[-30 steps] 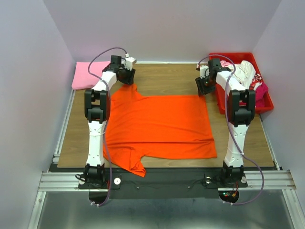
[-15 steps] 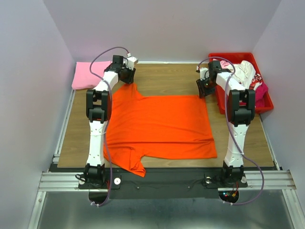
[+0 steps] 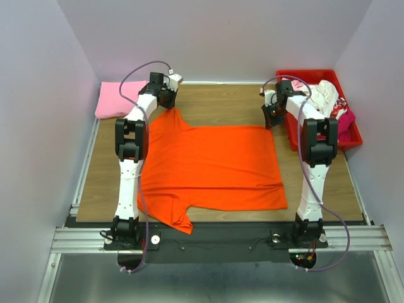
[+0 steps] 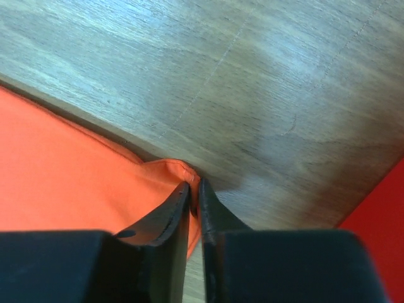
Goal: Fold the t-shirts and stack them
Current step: Fold the tshirt
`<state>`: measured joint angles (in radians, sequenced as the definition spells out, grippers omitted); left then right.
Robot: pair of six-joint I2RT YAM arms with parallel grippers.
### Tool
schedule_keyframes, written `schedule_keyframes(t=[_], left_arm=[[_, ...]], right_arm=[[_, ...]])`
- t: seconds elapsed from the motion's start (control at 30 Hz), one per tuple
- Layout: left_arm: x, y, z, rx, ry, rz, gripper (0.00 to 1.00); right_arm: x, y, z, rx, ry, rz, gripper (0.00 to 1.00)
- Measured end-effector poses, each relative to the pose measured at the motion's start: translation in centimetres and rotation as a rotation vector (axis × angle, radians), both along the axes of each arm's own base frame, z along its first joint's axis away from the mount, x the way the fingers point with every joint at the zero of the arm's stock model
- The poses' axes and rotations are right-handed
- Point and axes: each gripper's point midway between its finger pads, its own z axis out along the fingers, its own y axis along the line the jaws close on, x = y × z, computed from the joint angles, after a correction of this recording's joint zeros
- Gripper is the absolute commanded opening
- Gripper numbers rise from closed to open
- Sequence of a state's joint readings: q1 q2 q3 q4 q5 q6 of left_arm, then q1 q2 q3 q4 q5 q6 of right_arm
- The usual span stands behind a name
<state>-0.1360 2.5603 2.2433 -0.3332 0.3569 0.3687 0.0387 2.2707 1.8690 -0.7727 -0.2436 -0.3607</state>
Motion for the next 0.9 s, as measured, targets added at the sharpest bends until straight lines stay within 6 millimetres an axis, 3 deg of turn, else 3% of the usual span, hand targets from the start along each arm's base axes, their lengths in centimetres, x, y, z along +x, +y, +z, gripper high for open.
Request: schedule_keyframes(t=[0.03, 0.1, 0.3, 0.5, 0.67, 0.73, 0.9], left_arm=[[0.0, 0.0, 0.0, 0.002, -0.001, -0.002, 0.06], [0.0, 0.0, 0.0, -0.001, 0.000, 0.000, 0.00], [0.1, 0.6, 0.2, -0.017, 0.000, 0.000, 0.00], [0.2, 2.9, 1.6, -0.042, -0.010, 0.017, 0.00], [-0.7, 4.1, 6.6, -0.051, -0.072, 0.003, 0.00], [-1.3, 3.9, 8.8, -0.057, -0.104, -0.017, 0.00], [-3.8, 3.1, 12.1, -0.066, -0.136, -0.058, 0.00]], right_arm=[[0.0, 0.0, 0.0, 0.001, 0.000, 0.000, 0.03], [0.0, 0.0, 0.0, 0.002, -0.001, 0.000, 0.00], [0.8, 0.1, 0.6, 0.005, -0.021, 0.000, 0.01], [2.2, 0.3, 2.3, 0.013, -0.075, 0.003, 0.01], [2.2, 0.4, 2.7, 0.018, -0.081, 0.009, 0.01], [2.2, 0.5, 2.9, 0.022, -0.084, 0.012, 0.01], [2.2, 0.7, 4.4, 0.033, -0.113, 0.022, 0.00]])
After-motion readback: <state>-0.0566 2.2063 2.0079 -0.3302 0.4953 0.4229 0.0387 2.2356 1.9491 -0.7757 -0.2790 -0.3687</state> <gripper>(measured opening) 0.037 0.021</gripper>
